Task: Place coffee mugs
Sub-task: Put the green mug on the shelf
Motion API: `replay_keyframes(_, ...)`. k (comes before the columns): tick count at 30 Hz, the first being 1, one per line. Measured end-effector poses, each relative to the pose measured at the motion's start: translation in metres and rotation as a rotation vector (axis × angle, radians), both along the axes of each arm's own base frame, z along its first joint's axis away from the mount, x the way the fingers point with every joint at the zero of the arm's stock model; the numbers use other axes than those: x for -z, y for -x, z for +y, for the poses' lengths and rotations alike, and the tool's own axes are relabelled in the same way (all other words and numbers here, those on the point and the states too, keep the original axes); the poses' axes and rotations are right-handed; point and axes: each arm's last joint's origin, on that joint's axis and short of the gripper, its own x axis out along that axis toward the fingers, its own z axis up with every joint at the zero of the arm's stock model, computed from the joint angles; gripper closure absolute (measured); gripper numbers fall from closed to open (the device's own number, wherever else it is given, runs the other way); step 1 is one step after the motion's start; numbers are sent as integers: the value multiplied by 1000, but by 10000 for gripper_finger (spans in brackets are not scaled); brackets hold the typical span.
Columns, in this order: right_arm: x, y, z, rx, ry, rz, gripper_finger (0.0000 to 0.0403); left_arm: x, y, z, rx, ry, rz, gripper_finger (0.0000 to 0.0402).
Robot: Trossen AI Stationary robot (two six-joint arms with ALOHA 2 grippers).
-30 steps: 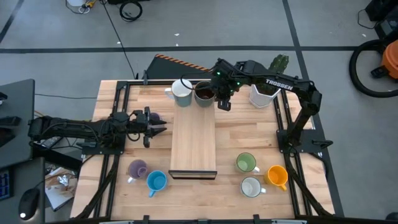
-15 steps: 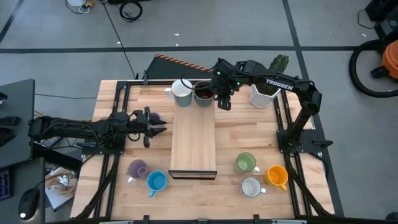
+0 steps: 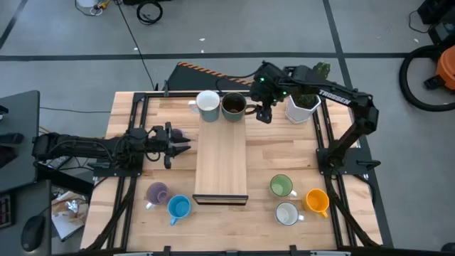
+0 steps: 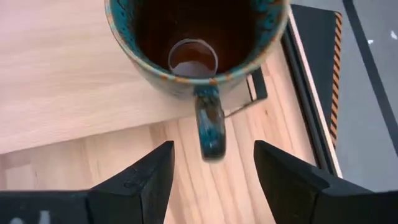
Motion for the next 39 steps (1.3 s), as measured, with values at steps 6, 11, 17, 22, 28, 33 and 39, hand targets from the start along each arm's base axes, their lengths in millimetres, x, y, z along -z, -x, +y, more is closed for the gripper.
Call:
replay_keyframes(6,-4,12,20,43,-53,68,176,1,0,0,1,8,5,260)
replay_keyframes(11,-4,13,45,23,-82,120,176,3,0,0,1,12,28,260)
replay_keyframes(17,-2,11,78,18,-47,175,176,3,0,0,0,14,35,260)
replay_keyframes(22,-6,17,104,33,7,193,176,3,0,0,0,12,35,260)
replay_keyframes(28,-7,28,130,60,1,168,176,3,0,0,1,12,34,260)
replay_keyframes(33,22,35,147,76,-78,224,176,3,0,0,1,-7,30,260)
replay_keyframes(39,66,47,173,79,-226,338,176,1,0,0,2,-66,18,260)
